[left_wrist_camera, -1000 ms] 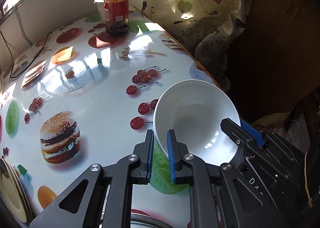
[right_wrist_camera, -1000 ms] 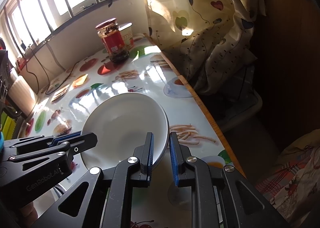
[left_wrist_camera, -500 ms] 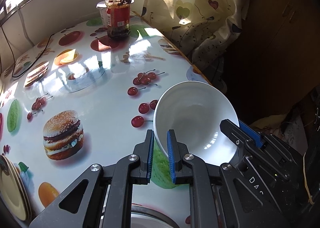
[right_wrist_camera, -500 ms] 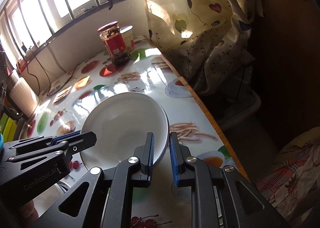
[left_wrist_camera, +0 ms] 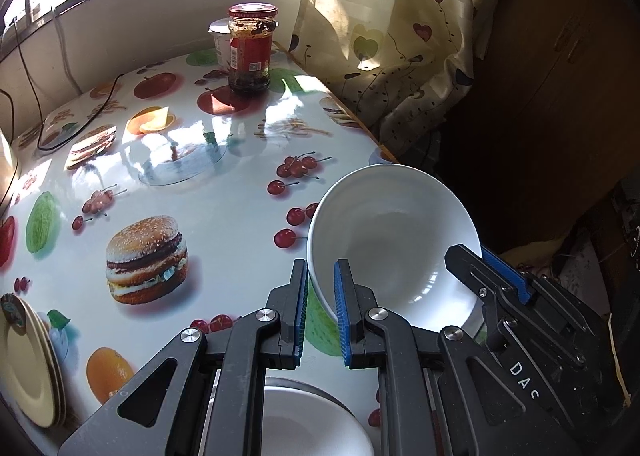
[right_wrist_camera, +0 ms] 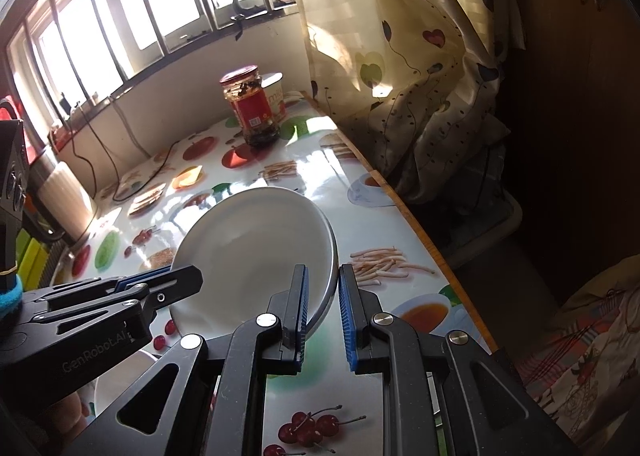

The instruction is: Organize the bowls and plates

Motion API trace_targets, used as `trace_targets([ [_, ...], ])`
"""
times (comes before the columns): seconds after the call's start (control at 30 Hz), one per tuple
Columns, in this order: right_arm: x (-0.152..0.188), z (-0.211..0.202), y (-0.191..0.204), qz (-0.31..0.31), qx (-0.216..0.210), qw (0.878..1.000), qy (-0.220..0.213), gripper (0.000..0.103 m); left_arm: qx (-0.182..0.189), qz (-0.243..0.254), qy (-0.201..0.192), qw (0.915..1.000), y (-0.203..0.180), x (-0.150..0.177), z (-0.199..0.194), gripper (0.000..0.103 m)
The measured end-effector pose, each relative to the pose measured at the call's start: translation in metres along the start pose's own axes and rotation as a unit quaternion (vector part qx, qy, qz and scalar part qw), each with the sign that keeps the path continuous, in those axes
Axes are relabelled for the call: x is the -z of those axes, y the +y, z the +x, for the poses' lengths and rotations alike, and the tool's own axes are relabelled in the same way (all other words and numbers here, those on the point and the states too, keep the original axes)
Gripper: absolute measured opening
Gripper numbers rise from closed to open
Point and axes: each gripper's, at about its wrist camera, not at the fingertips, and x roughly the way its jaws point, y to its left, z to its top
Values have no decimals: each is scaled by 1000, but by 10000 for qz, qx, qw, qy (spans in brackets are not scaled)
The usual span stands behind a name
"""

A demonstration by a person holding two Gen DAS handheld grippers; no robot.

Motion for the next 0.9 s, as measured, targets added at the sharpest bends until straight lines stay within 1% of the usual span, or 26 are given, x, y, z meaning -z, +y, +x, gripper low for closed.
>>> trace_targets([
  [0.3,7,-21,18,-60,-69,9999,-141,16,-55,30,-227,9997,6,12,-27,14],
  [0.6,17,-36,33,-126,-121,9997,-184,16,-4,-105,-276,9996,18,26,-41,14],
  [0.9,25,-48,47,-234,-179,9993,-223,16,19,-186,-404,9990,29,37,-60,14],
])
